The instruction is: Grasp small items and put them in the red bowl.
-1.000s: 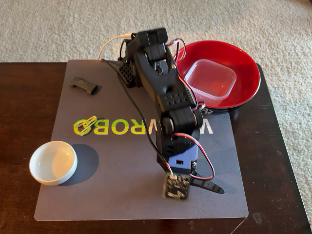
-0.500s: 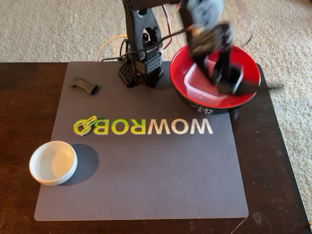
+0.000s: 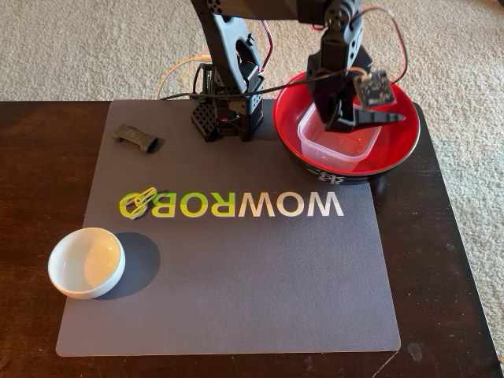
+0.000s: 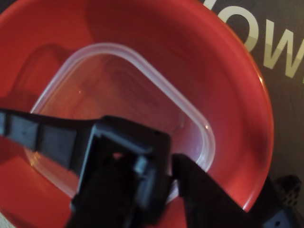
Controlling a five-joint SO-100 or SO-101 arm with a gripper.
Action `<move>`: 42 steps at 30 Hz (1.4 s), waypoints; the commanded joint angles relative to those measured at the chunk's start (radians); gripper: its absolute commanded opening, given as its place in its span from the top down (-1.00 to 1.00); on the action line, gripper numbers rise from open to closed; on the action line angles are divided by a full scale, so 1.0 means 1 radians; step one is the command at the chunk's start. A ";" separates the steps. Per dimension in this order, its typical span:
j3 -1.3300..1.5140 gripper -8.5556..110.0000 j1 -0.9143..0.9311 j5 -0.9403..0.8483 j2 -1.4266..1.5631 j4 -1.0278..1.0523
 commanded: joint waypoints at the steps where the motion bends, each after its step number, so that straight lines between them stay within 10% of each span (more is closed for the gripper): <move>1: 0.003 0.50 0.049 0.002 0.092 -0.026; 10: -0.063 0.49 0.212 -0.249 0.239 -0.040; 25: 0.112 0.54 1.694 -0.034 0.149 -0.186; 42: -0.225 0.52 1.875 -0.035 -0.491 -0.443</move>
